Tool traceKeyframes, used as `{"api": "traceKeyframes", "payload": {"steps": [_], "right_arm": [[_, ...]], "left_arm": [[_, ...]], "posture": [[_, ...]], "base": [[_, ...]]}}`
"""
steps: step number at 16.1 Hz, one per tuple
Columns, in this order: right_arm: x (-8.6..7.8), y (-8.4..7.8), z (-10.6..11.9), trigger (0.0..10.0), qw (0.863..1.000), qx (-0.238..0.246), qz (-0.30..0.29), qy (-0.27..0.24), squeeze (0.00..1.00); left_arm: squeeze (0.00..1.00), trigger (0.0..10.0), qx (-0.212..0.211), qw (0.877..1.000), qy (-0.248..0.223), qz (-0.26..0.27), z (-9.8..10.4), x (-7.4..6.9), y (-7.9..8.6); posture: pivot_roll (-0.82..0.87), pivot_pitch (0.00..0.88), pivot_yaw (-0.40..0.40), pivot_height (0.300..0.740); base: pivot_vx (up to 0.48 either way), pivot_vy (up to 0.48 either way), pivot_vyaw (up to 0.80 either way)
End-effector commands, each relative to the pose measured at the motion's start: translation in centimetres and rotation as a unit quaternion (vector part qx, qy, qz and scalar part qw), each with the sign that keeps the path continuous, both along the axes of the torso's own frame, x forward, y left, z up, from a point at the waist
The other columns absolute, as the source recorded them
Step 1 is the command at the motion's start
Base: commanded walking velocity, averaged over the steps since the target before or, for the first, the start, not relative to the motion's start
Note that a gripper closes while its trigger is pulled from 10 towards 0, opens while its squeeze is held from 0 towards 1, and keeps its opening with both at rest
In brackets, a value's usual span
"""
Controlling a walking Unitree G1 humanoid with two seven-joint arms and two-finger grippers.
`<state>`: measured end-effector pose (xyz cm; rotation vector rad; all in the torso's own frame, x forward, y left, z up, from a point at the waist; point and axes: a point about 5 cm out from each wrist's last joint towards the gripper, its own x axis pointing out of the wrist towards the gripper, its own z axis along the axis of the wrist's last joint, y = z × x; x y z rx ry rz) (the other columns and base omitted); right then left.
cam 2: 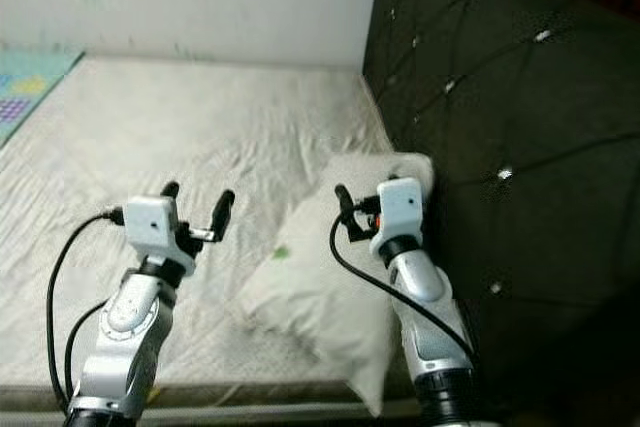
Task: Clean up the room
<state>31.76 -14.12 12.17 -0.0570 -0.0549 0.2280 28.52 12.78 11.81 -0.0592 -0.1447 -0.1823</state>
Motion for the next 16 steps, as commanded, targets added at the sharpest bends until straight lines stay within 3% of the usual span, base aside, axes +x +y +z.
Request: {"api": "traceKeyframes", "payload": {"steps": [1,11,14,16], "right_arm": [[0.16,-0.45,0.25,10.0,1.000,-0.004,-0.007,-0.003,0.00],[0.03,-0.16,-0.02,10.0,1.000,-0.004,0.000,0.002,0.00],[0.06,-0.20,-0.07,10.0,1.000,-0.005,0.000,0.003,0.00],[0.07,-0.25,-0.04,10.0,1.000,-0.006,0.000,0.003,0.00]], "left_arm": [[0.00,10.0,-0.002,1.000,0.005,-0.004,-0.12,-0.01,-0.33],[0.00,10.0,-0.008,1.000,0.008,0.006,-0.19,-0.04,-0.08],[0.00,10.0,-0.022,0.999,0.021,0.012,-0.41,0.12,0.19],[0.00,10.0,-0.014,1.000,0.011,0.014,-0.22,0.02,0.22]], "posture": [[-0.16,0.000,-0.024,0.740],[-0.16,0.000,-0.025,0.740],[-0.16,0.000,-0.025,0.740],[-0.16,0.006,-0.025,0.740]], "base": [[0.000,0.000,0.00],[0.000,0.000,0.00],[0.000,0.419,0.00],[0.000,0.000,0.00]]}}
